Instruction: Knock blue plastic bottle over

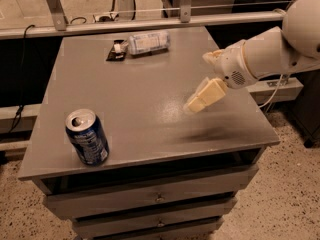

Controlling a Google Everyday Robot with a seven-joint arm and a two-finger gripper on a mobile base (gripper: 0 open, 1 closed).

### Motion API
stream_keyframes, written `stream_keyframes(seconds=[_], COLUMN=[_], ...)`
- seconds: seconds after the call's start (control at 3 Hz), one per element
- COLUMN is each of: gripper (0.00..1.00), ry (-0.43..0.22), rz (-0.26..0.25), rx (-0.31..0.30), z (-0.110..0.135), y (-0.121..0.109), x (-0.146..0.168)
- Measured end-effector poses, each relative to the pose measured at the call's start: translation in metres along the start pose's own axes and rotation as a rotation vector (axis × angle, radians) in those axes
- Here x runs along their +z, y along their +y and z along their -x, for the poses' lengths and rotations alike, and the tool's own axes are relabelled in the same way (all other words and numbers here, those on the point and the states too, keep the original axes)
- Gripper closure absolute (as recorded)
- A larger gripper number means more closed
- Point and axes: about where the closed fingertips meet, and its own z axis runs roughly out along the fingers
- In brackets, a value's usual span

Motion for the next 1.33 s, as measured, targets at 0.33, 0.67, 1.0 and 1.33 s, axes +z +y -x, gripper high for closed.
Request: stream_keyframes(seconds=[0.33,0.67,1.0,1.33], gripper=[0.0,0.0,0.0,0.0], ry=[0.038,0.07,0.041,-0.033], rz=[-0.028,-0.052,-0.028,0.027], rx=[0.02,0.034,0.046,0.048], z=[-0.018,-0.032,-0.052,-0.058], y=[-0.008,-0.014,-0.026,-0.04], x=[-0.014,-0.027,-0.05,-0.069])
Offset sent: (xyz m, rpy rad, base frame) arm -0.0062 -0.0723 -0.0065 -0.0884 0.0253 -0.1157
